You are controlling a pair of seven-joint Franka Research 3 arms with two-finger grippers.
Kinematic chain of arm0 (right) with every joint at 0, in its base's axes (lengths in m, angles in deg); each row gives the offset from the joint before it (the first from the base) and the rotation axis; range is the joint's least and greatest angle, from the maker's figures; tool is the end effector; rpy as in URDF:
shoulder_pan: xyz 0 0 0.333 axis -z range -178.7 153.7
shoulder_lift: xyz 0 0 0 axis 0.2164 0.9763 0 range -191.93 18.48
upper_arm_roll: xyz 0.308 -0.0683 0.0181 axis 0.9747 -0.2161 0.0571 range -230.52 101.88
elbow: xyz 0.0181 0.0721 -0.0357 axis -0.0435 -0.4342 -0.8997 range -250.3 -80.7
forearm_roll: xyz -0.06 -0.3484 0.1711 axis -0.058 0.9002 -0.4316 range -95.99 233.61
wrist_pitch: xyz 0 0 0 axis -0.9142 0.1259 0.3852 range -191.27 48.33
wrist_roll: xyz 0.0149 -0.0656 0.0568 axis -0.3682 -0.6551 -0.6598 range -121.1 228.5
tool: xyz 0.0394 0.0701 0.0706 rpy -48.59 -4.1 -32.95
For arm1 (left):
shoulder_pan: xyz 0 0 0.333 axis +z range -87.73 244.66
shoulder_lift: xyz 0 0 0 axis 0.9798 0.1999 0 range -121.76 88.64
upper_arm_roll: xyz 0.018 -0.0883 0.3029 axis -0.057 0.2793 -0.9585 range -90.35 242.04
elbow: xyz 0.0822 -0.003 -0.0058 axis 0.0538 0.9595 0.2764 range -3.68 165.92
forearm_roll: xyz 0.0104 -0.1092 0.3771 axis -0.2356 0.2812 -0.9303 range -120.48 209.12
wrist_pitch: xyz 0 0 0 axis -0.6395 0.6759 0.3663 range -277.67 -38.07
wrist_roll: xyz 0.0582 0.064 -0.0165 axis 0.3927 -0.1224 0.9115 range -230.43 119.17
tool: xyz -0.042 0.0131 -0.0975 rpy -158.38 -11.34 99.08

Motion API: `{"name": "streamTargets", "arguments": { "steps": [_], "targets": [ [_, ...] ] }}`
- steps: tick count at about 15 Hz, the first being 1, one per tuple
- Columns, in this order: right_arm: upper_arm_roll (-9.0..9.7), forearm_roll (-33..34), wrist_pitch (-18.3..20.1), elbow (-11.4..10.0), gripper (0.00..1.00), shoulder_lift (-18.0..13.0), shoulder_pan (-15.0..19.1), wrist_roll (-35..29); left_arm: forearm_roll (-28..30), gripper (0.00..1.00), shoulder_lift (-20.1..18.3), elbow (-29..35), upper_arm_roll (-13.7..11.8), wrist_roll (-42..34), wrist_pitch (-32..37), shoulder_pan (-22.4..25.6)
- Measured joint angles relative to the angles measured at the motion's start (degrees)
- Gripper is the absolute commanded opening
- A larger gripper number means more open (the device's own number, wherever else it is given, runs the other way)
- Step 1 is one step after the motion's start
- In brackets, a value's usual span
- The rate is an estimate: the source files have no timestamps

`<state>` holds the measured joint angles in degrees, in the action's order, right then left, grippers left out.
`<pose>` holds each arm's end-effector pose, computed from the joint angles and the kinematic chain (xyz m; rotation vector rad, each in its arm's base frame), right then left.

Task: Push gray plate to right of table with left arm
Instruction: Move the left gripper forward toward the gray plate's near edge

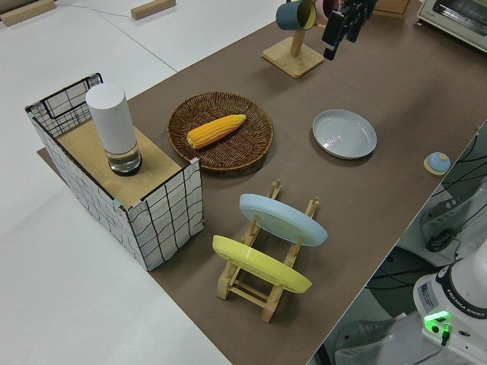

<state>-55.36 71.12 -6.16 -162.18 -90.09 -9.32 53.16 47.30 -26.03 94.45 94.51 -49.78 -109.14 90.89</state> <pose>0.5146 0.0500 0.6554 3.0818 0.1317 -0.1349 0.5066 -0.0723 0.5941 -3.1414 -0.0039 -0.0118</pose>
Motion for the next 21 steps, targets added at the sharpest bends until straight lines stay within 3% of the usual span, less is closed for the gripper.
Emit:
{"name": "streamTargets", "arguments": {
  "steps": [21],
  "targets": [
    [0.0,0.0,0.0,0.0,0.996,0.0,0.0,0.0,0.0,1.0,0.3,0.0,-1.6,0.1,0.0,0.1]
  ]
}}
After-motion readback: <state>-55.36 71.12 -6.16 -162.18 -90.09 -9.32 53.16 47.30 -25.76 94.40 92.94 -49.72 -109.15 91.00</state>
